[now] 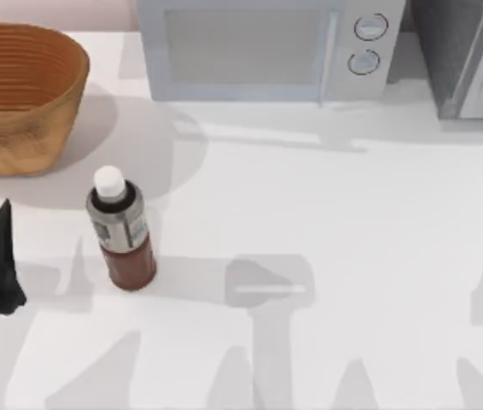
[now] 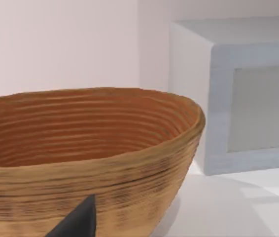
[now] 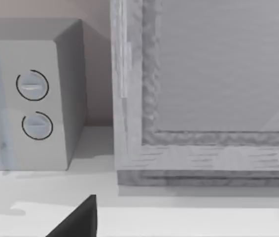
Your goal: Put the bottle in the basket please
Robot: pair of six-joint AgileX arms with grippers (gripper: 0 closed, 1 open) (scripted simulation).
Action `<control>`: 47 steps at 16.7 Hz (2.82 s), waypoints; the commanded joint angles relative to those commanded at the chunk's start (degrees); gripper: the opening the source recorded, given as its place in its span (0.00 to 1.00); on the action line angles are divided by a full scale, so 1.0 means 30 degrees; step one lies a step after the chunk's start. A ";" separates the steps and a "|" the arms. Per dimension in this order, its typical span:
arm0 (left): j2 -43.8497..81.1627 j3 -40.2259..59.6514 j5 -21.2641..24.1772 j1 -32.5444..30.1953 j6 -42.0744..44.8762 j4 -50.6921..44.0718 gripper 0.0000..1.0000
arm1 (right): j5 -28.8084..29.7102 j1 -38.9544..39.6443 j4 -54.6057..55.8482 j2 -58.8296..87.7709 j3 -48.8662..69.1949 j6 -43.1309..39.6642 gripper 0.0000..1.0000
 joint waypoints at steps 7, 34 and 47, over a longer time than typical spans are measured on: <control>1.3673 0.0452 0.6226 0.0294 0.0996 1.1553 1.00 | 0.0000 0.0000 0.0000 0.0000 0.0000 0.0000 1.00; 3.0776 0.4899 0.8534 -0.3646 0.1291 2.3321 1.00 | 0.0000 0.0000 0.0000 0.0000 0.0000 0.0000 1.00; 3.0838 0.5011 0.8414 -0.3766 0.1269 2.3286 0.32 | 0.0000 0.0000 0.0000 0.0000 0.0000 0.0000 1.00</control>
